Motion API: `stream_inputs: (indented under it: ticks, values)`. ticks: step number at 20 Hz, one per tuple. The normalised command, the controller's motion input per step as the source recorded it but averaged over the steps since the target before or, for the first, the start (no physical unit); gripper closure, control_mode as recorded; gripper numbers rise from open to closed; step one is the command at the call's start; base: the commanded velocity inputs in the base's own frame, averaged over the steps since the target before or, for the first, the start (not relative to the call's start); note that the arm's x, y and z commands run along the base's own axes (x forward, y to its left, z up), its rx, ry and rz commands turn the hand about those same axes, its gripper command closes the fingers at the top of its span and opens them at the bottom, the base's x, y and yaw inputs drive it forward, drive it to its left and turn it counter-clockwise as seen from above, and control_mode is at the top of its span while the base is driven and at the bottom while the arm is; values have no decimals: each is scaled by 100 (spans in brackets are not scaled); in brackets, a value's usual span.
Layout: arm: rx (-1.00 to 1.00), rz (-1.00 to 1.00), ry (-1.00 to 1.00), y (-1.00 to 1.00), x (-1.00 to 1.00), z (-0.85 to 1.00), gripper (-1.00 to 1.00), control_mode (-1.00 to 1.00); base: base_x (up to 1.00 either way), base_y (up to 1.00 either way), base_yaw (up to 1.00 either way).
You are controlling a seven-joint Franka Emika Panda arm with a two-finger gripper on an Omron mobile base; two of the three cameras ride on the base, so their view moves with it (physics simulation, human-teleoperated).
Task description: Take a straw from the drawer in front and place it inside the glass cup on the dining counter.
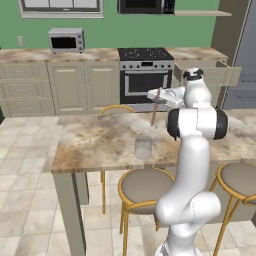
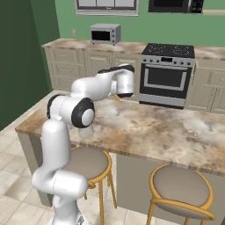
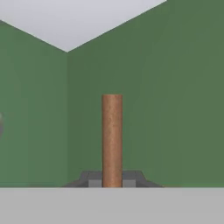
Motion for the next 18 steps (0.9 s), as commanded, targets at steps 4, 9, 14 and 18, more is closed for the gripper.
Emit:
stream_inputs:
  ticks: [4, 9, 14, 18]
  values:
    - [12, 18, -8, 0, -7, 0, 100, -100, 0, 0, 0]
    - [2, -4, -13, 0, -24, 0, 100, -100, 0, 0, 0]
    - [0, -30, -8, 0, -36, 0, 100, -100, 0, 0, 0]
    - [0, -41, -6, 0, -38, -1, 100, -100, 0, 0, 0]
